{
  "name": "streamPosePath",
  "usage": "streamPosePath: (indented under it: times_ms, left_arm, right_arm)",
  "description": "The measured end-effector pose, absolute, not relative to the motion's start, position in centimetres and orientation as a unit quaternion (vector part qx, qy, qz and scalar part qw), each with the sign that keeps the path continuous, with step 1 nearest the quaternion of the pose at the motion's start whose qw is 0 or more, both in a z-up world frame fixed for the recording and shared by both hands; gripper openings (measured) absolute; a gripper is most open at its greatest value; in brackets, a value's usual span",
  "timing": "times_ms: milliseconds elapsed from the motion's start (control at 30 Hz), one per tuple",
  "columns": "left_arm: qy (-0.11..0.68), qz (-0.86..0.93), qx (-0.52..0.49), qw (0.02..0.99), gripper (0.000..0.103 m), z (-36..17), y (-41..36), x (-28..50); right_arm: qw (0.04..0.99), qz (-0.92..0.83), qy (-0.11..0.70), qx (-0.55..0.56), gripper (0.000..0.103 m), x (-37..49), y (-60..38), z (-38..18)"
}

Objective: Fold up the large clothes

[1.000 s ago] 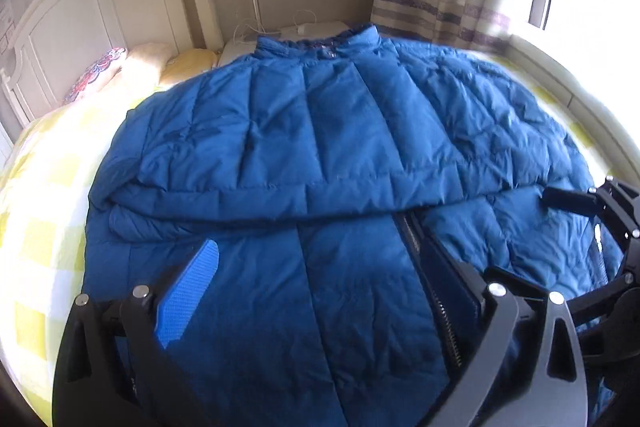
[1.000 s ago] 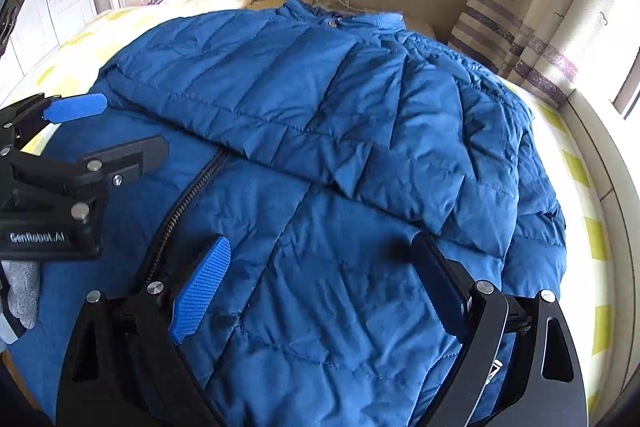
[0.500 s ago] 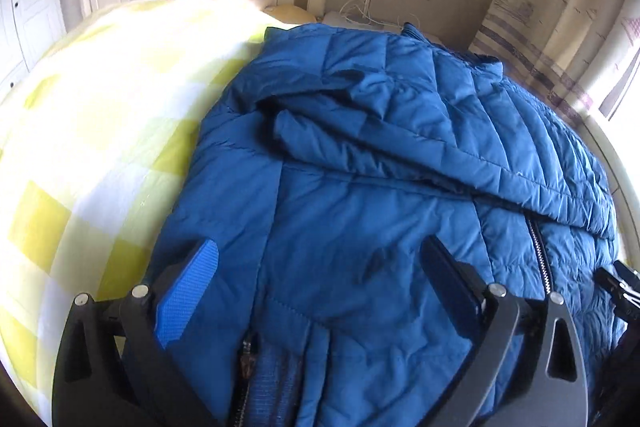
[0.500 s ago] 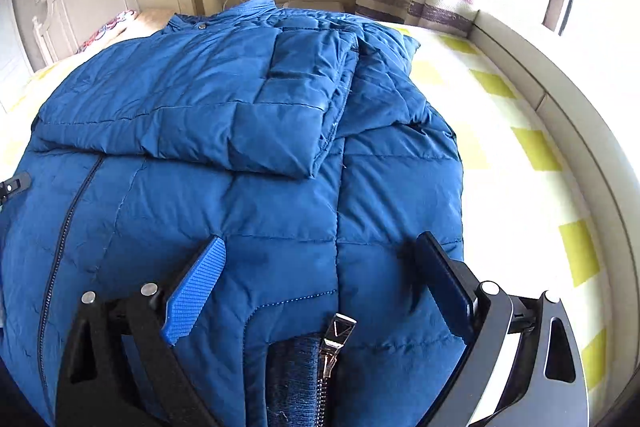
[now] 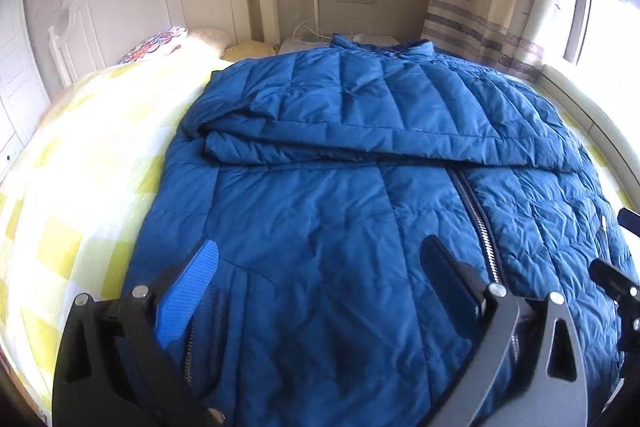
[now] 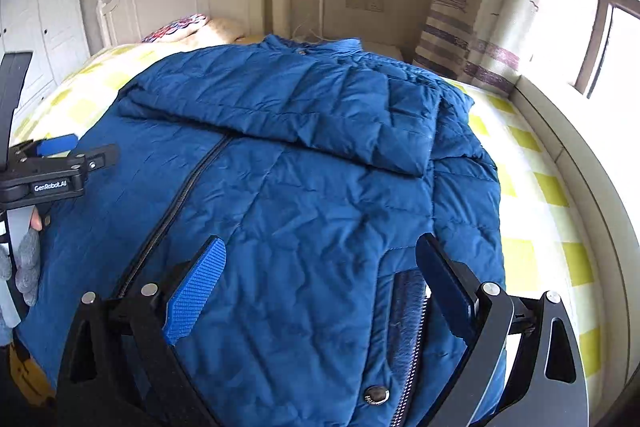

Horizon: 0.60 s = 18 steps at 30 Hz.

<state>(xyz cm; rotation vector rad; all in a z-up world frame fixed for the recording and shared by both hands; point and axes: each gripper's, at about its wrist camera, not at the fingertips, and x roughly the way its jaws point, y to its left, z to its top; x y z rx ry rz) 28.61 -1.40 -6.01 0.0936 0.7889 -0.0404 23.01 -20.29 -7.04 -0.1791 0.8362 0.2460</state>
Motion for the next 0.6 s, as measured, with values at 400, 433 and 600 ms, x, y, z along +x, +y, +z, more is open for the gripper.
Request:
streamPosePath:
  times_ms: [400,433,600]
  left_arm:
    - [0.387,0.033,0.087,0.917,0.101,-7.9,0.4,25.3]
    - [0.376,0.042,0.086,0.922,0.101,-7.7,1.1,24.4]
    - [0.381,0.074,0.043,0.920,0.101,-7.6,4.8,23.1]
  right_arm:
    - [0.911,0.064,0.397,-0.090,0.092,19.2,-21.6,-8.5]
    - [0.914,0.052,0.394,-0.088,0.092,18.6,-22.2,-8.7]
    - [0.917,0.037,0.396,-0.012,0.092,16.9,-26.4,-9.9]
